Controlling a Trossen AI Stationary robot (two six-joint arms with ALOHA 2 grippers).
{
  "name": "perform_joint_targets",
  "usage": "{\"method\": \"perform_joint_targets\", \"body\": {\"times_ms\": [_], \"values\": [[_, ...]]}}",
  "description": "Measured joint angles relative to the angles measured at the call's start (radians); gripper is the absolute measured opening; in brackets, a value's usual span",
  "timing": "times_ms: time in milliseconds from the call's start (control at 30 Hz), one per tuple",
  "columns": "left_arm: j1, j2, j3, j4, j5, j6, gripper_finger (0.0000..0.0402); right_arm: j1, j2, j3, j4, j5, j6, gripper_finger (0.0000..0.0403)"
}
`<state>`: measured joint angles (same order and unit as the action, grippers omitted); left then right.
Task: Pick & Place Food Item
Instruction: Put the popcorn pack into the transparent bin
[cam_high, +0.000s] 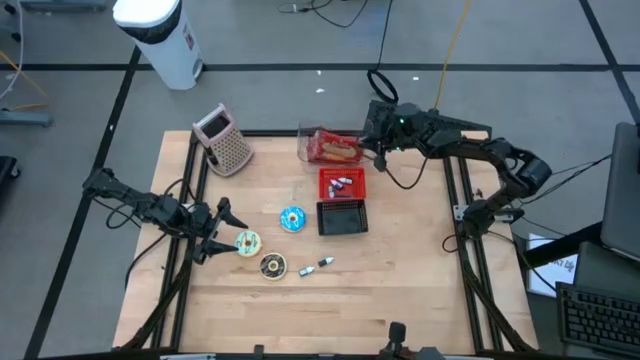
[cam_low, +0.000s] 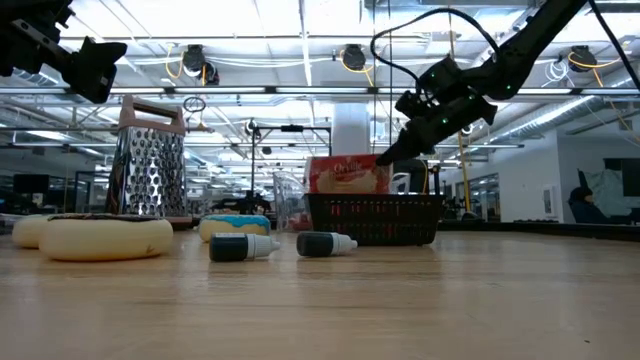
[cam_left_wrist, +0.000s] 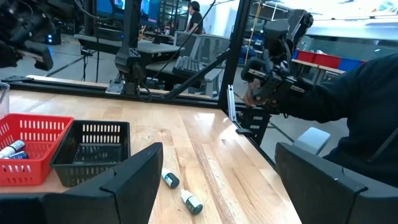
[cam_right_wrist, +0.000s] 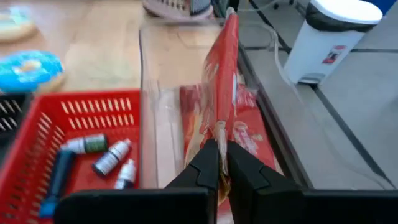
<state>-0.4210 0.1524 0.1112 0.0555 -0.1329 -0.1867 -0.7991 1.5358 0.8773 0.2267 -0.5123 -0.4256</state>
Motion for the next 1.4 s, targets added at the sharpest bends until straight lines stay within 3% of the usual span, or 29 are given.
{"method": "perform_joint_targets", "body": {"times_ms": [467,700,1033,1400], "values": [[0.000,0.000,0.000,0.000,0.000,0.000,0.0310,0.034,0.000,-0.047,0.017,0.019,-0.007,0.0008],[0.000,0.000,0.000,0.000,0.000,0.000,0.0310,0.036,0.000,-0.080,0.056,0.143,-0.006,0.0046],[0.000,0.000,0.000,0.000,0.000,0.000,0.0310,0.055,0.000,-0.082,0.081,0.151,-0.006,0.0100],[0.000,0.000,0.000,0.000,0.000,0.000,0.0310,0.124,0.000,-0.082,0.193,0.283,-0.001,0.0125]]}}
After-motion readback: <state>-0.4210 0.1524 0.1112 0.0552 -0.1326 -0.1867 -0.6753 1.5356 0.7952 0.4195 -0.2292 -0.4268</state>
